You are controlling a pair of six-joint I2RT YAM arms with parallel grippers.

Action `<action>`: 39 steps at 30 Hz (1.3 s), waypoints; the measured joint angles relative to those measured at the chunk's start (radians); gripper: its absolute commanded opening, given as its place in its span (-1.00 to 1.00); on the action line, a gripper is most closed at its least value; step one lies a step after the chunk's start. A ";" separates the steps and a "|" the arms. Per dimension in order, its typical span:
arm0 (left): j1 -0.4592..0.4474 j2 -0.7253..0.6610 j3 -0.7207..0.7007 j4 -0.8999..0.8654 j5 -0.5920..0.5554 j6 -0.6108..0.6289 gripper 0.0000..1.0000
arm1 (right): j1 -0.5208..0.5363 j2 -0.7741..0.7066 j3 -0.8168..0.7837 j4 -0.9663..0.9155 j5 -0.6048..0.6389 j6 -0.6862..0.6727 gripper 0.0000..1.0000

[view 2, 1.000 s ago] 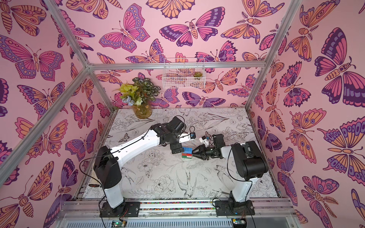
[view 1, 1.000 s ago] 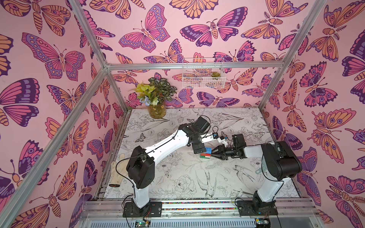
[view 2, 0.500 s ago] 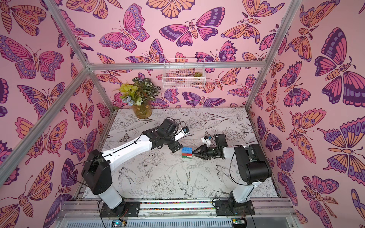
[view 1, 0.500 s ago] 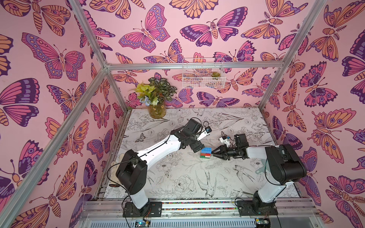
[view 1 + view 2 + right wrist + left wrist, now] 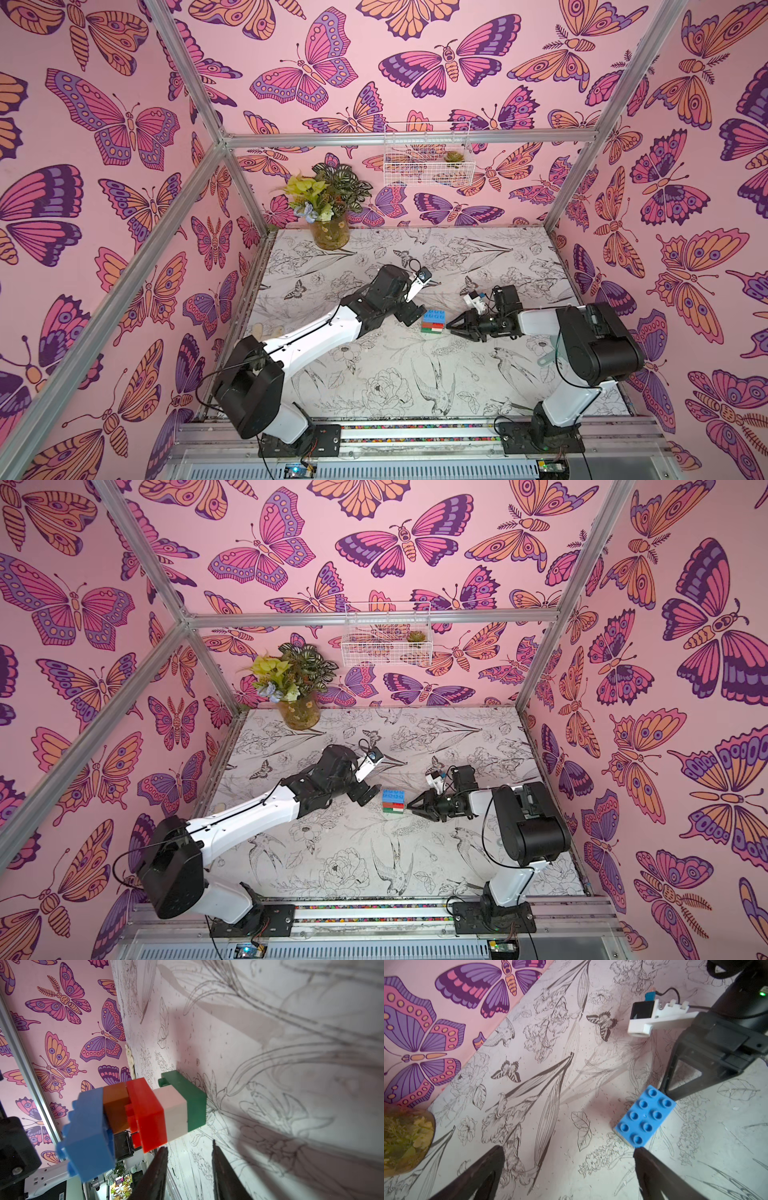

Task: Assemble the number 5 with lego
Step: Adjust the lego brick at the center of the board.

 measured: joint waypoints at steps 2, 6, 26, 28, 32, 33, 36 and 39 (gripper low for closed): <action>-0.001 -0.030 -0.052 0.028 0.007 -0.024 1.00 | 0.015 0.025 0.000 0.012 0.006 0.011 -0.24; -0.016 -0.080 -0.164 0.093 0.011 -0.063 1.00 | 0.044 0.037 -0.001 0.064 0.008 0.041 -0.24; -0.047 -0.070 -0.644 0.752 0.119 -0.156 1.00 | 0.168 0.100 0.001 0.263 0.014 0.154 -0.24; -0.048 -0.026 -0.661 0.834 0.132 -0.156 1.00 | 0.176 0.103 0.001 0.271 0.014 0.160 -0.24; -0.048 0.077 -0.665 0.991 0.156 -0.165 1.00 | 0.177 0.085 0.001 0.237 0.027 0.151 -0.24; -0.046 0.099 -0.665 1.027 0.163 -0.170 1.00 | 0.175 0.073 0.000 0.216 0.034 0.145 -0.24; -0.038 0.150 -0.665 1.112 0.177 -0.190 1.00 | 0.150 0.036 -0.007 0.146 0.053 0.117 -0.24; -0.028 0.184 -0.656 1.151 0.189 -0.205 1.00 | 0.111 0.013 -0.013 0.089 0.060 0.089 -0.24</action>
